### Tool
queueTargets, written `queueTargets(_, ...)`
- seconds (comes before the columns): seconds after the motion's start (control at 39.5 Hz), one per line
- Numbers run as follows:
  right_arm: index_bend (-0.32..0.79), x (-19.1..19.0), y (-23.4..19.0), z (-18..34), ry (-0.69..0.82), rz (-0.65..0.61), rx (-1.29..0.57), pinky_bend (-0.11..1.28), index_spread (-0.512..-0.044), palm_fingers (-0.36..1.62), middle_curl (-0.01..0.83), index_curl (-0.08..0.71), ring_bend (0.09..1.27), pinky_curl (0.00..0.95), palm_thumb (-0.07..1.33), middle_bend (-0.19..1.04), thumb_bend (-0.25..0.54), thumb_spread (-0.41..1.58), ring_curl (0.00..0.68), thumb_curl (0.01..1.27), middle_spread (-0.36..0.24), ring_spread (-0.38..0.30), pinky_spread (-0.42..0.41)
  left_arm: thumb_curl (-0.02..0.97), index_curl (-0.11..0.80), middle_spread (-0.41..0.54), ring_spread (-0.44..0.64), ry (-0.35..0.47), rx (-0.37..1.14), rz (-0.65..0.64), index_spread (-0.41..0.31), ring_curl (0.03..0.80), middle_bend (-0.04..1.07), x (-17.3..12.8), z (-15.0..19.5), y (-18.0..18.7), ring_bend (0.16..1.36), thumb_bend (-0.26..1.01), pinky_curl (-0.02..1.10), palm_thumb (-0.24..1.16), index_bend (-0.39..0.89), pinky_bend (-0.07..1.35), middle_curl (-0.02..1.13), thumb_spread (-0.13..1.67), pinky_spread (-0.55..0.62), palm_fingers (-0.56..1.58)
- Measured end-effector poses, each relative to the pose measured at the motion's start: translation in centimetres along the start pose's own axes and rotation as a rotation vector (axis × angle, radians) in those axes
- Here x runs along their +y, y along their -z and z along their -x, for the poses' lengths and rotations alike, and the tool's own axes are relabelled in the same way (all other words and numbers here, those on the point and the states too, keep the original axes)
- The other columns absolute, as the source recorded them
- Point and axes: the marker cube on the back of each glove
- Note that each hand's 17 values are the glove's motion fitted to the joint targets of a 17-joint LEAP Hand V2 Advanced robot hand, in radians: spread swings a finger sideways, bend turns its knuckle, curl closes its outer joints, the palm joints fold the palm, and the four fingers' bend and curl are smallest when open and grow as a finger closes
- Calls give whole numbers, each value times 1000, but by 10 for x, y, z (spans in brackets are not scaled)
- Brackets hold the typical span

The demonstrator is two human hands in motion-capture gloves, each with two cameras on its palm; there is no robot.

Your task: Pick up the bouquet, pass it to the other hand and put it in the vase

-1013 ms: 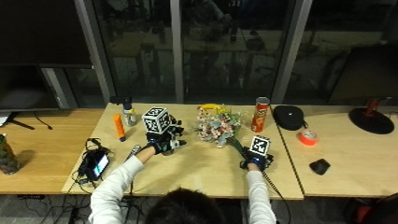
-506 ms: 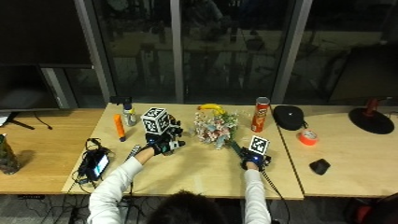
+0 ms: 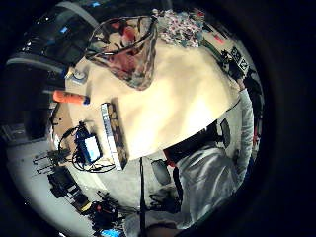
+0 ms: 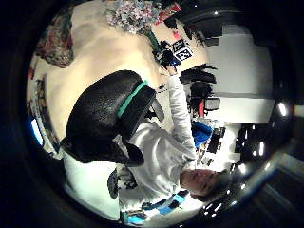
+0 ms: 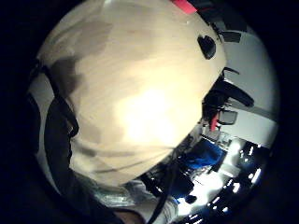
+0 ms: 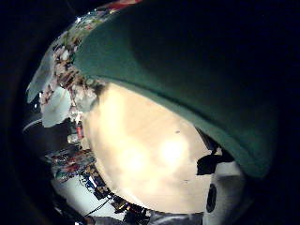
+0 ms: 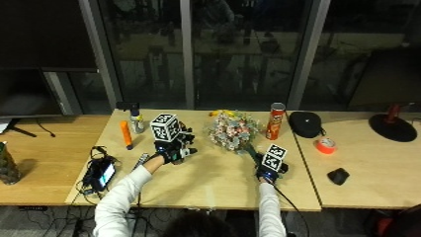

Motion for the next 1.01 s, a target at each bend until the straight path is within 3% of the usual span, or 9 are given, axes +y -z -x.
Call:
queueTargets(0.15, 424, -2, 15, 10, 55, -100, -266, 708, -244, 1483, 663, 425, 946, 456, 905, 749, -28, 1043, 552, 439, -175, -197, -257, 274, 182, 421, 518, -7, 14, -17, 17, 232, 200, -5, 0, -8, 508, -22, 321, 168, 122, 334, 295, 1090, 478, -59)
queueTargets(0.25, 493, 11, 32, 28, 78, -35, -470, 733, -236, 1460, 678, 472, 971, 474, 877, 789, -33, 1063, 564, 419, -168, -193, -246, 275, 196, 415, 521, 1, 14, -116, 28, 231, 192, -10, 3, -9, 502, -18, 321, 174, 152, 327, 297, 1096, 477, -34)
queueTargets(0.35, 533, 23, 66, 50, 171, -125, -643, 759, -230, 1434, 688, 508, 994, 492, 857, 818, -29, 1066, 573, 402, -163, -190, -242, 277, 227, 408, 508, 6, 69, -189, 53, 231, 180, -14, 5, -5, 500, -12, 319, 193, 192, 311, 293, 1108, 466, 16)
queueTargets(0.43, 554, 24, 83, 64, 182, -166, -711, 770, -227, 1419, 693, 532, 1011, 503, 909, 838, 0, 1075, 578, 409, -156, -189, -234, 278, 243, 405, 500, -4, 167, -223, 68, 230, 184, -19, 2, 0, 498, -11, 314, 207, 189, 298, 293, 1115, 463, 30)
queueTargets(0.53, 569, 13, 92, 92, 332, -207, -893, 785, -224, 1401, 699, 557, 1029, 515, 971, 863, 18, 1083, 584, 422, -151, -182, -226, 282, 257, 396, 489, -24, 335, -259, 91, 234, 191, -29, -7, 6, 503, -9, 313, 230, 178, 285, 298, 1122, 458, 57)
queueTargets(0.78, 520, 76, 135, 154, 577, -174, -1261, 814, -216, 1359, 703, 590, 1071, 533, 1034, 900, 5, 1020, 591, 483, -143, -176, -224, 312, 270, 375, 448, -126, 880, -277, 128, 251, 202, -60, -61, 23, 544, 7, 316, 366, 149, 273, 310, 1105, 431, 124)
queueTargets(1.01, 493, 110, 135, 181, 671, -144, -1326, 820, -217, 1351, 700, 613, 1078, 539, 1062, 913, -10, 957, 591, 534, -139, -173, -226, 337, 272, 350, 418, -192, 1046, -252, 133, 259, 211, -80, -110, 34, 549, -3, 325, 473, 139, 281, 327, 1053, 410, 156)
